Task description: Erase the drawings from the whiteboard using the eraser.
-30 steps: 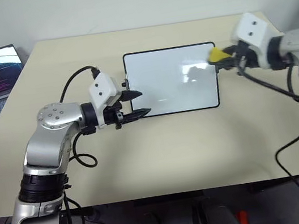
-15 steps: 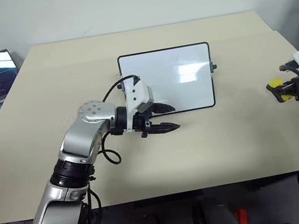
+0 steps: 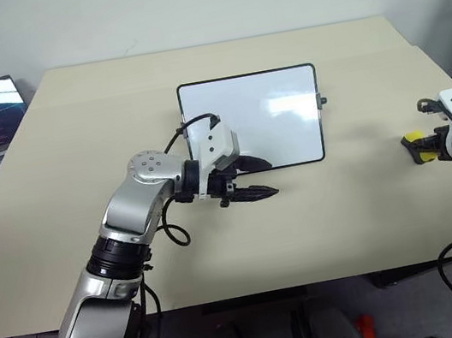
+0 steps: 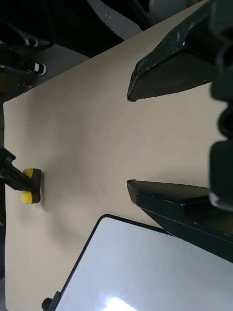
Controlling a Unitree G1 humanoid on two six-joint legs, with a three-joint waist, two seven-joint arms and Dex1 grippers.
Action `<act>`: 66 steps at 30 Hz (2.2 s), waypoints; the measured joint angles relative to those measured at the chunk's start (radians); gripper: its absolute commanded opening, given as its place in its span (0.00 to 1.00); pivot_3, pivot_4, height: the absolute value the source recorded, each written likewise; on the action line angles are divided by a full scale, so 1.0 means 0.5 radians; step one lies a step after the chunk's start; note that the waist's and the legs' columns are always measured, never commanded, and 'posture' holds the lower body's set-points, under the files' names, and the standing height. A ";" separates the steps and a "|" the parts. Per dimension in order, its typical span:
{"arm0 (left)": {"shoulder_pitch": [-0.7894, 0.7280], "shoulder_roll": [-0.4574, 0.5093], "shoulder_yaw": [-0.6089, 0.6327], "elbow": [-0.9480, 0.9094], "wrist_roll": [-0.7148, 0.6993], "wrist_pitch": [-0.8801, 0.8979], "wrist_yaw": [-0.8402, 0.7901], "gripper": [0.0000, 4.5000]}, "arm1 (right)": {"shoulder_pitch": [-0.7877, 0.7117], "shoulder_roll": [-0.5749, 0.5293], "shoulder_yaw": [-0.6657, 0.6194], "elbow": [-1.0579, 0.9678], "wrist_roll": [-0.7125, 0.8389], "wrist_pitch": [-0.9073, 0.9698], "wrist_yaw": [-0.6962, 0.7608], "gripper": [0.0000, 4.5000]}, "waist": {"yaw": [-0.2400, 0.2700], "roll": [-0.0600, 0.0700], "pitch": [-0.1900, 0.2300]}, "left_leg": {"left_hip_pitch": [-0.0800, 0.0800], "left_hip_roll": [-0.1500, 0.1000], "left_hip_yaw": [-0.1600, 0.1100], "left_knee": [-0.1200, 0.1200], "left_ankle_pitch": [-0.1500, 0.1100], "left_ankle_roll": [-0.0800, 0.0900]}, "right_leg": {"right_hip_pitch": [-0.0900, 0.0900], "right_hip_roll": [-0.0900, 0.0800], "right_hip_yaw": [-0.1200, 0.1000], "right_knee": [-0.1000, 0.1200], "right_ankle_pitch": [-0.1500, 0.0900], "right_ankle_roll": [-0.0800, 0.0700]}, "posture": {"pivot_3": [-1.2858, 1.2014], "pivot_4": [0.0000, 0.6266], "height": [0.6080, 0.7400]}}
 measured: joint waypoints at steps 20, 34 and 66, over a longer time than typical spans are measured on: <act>0.010 0.002 0.000 0.004 0.054 -0.020 0.004 0.62 | -0.085 -0.008 0.087 0.235 0.052 -0.094 0.080 0.51 | -0.004 0.000 0.000 | 0.000 0.000 0.000 0.000 0.000 0.000 | 0.000 0.000 0.000 0.000 0.000 0.000 | 0.52 0.24 1.00; 0.008 0.015 0.001 0.082 0.070 -0.092 -0.007 0.62 | 0.026 -0.074 0.082 -0.042 0.126 0.011 0.122 0.99 | -0.004 0.000 0.000 | 0.000 0.000 0.000 0.000 0.000 0.000 | 0.000 0.000 0.000 0.001 0.000 0.000 | 0.52 0.24 1.00; -0.020 0.124 0.003 0.261 0.119 -0.173 -0.090 0.62 | 0.146 -0.030 0.204 -0.333 0.052 -0.266 0.025 0.99 | -0.003 0.001 0.000 | 0.001 0.000 -0.001 0.002 0.000 0.000 | 0.001 0.000 0.000 0.002 0.000 0.001 | 0.52 0.24 1.00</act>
